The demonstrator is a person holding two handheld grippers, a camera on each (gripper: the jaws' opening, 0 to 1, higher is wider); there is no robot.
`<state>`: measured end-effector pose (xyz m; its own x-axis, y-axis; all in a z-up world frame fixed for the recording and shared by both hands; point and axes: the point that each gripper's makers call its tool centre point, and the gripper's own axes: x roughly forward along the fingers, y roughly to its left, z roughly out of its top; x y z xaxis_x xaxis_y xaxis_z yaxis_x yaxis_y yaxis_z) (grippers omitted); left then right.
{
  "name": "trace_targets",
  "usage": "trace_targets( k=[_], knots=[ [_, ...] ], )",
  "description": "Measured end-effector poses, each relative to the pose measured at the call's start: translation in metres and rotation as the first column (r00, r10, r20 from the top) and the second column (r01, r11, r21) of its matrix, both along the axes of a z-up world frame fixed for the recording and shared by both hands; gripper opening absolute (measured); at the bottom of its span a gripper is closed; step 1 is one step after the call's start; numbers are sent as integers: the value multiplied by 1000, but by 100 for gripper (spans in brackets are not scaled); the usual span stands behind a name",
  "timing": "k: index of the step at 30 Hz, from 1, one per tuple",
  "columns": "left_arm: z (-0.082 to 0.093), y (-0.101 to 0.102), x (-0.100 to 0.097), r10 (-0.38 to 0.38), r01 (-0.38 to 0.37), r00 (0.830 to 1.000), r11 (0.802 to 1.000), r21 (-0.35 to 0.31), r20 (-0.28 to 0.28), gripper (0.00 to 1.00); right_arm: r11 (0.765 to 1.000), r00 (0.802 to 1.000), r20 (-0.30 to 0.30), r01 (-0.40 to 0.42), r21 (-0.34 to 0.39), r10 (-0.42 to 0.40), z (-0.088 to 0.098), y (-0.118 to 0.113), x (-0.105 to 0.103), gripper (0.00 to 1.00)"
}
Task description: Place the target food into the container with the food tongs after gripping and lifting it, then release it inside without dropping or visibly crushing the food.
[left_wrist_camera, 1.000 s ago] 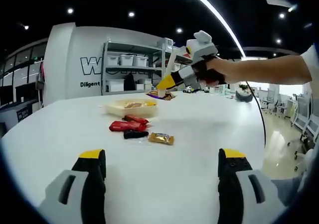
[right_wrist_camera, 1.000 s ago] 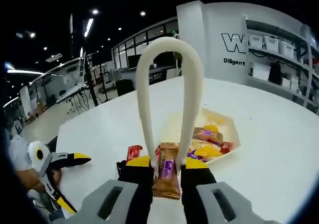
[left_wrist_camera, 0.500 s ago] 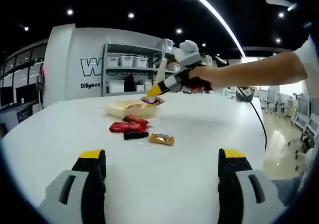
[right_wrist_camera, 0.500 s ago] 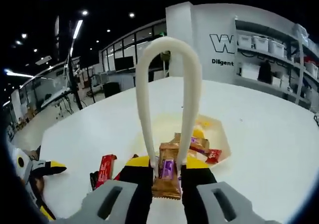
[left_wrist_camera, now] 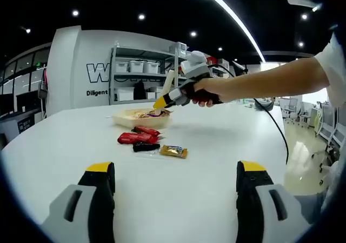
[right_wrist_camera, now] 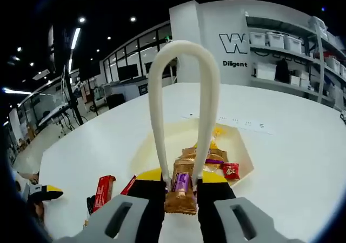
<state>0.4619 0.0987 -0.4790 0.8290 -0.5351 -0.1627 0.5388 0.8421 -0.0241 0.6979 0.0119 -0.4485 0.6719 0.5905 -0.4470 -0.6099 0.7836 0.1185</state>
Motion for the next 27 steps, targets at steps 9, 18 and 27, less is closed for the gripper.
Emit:
trace_targets(
  k=[9,18,27],
  knots=[
    [0,0,1,0,0,1000,1000,4,3,91,999,1000,14,11,-40,-11,-7,2,16,17],
    [-1,0,2,0,0,1000,1000,0,-2,91,999,1000,2,13,-40,-13,-19,5,11,17],
    [-1,1,3,5,-5,1000,1000,0,-1,91,1000,1000,-15,13,-22,-13,-22,4,6,19]
  ],
)
